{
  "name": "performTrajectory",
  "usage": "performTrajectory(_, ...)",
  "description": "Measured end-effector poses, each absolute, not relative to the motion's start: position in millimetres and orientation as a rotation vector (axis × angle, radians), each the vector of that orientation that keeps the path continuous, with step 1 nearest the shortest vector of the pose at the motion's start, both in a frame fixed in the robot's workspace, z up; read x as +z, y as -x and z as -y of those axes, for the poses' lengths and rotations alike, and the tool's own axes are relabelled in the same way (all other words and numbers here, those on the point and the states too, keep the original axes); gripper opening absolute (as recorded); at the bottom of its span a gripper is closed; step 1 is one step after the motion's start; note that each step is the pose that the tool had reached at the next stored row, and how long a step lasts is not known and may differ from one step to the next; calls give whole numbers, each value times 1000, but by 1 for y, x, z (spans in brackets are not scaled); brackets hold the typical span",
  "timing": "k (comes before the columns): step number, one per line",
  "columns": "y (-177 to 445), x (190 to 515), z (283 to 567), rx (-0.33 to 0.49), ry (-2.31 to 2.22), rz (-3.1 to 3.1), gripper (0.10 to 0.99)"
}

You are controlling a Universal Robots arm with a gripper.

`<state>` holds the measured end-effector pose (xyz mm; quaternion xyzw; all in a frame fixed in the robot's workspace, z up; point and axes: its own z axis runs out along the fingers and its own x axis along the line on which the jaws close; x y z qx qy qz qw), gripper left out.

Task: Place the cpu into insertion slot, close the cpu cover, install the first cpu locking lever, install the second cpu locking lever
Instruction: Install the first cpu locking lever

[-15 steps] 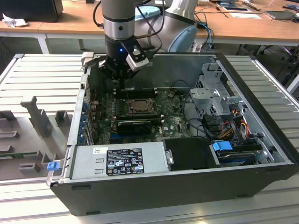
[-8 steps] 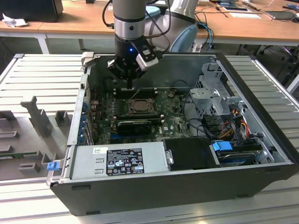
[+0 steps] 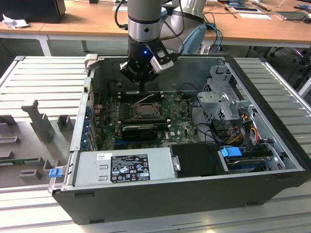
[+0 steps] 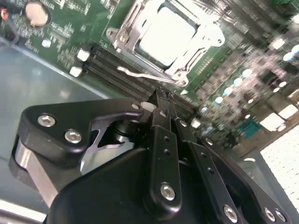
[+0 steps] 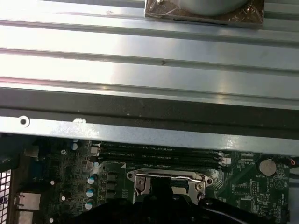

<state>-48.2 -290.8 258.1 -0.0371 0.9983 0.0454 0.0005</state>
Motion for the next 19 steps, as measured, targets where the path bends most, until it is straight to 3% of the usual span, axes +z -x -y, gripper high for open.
performTrajectory(2, 48, 257, 292, 205, 116, -3130, 106)
performTrajectory(19, 34, 229, 292, 203, 116, -3130, 106)
